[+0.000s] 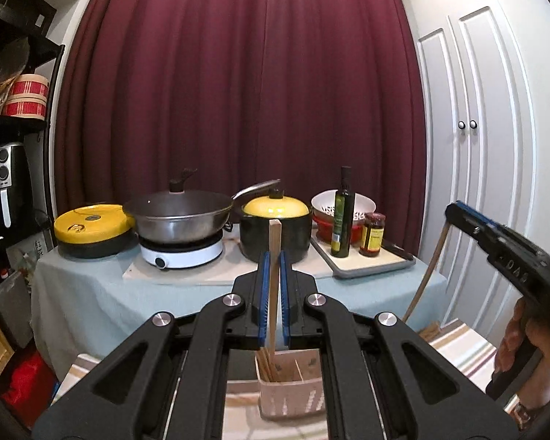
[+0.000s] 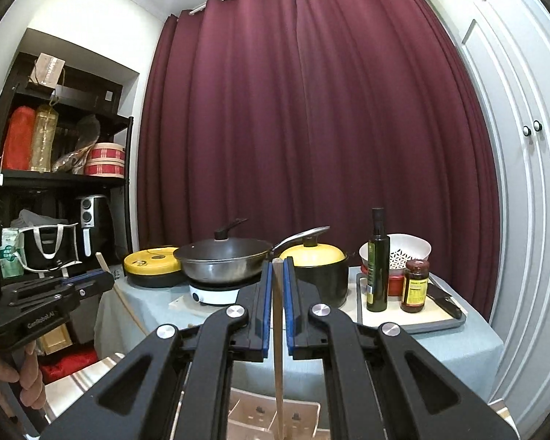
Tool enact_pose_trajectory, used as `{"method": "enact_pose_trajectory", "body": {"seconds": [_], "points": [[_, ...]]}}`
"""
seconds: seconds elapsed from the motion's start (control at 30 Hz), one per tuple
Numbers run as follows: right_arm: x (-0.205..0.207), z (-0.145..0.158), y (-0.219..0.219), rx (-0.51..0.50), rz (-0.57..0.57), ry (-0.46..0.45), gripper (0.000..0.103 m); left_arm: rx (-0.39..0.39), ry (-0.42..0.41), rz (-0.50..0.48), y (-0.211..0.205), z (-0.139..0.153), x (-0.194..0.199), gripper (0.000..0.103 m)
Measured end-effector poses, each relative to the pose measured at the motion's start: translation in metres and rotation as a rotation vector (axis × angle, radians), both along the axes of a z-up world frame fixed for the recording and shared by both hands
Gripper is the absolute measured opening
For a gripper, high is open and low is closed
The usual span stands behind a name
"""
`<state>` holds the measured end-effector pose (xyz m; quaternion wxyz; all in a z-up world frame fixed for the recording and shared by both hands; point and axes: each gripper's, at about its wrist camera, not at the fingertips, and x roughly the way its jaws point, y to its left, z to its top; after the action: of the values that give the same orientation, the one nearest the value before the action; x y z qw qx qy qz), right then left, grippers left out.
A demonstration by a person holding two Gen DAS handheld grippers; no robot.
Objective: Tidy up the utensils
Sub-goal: 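Lower both chopsticks into the white holder, tips first, with both grippers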
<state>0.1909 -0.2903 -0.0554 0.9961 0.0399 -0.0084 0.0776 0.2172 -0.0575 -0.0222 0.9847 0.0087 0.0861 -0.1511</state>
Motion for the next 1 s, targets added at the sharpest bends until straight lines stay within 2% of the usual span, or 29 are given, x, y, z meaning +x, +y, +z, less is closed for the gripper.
{"method": "enact_pose_trajectory", "body": {"seconds": [0.23,0.4,0.53,0.6,0.73,1.0], "points": [[0.029,-0.013,0.007,-0.035,-0.039,0.005,0.007,-0.005,-0.005,-0.003,-0.008,-0.003,0.021,0.006],[0.043,-0.025,0.005,-0.014,-0.043,0.039,0.007,-0.006,0.017,-0.001,-0.011,-0.018,0.032,0.006],[0.052,-0.041,0.007,-0.007,-0.044,0.080,0.007,0.042,-0.047,0.030,-0.016,-0.025,0.027,0.006],[0.054,-0.048,0.008,-0.011,-0.048,0.099,0.007,0.032,-0.045,0.018,-0.016,-0.025,0.024,0.006],[0.055,-0.054,0.005,0.002,-0.050,0.116,0.007,0.037,-0.096,0.016,-0.015,-0.017,0.012,0.006],[0.058,-0.060,0.006,0.003,-0.050,0.138,0.007,0.049,-0.097,0.010,-0.017,-0.014,0.016,0.006]]}}
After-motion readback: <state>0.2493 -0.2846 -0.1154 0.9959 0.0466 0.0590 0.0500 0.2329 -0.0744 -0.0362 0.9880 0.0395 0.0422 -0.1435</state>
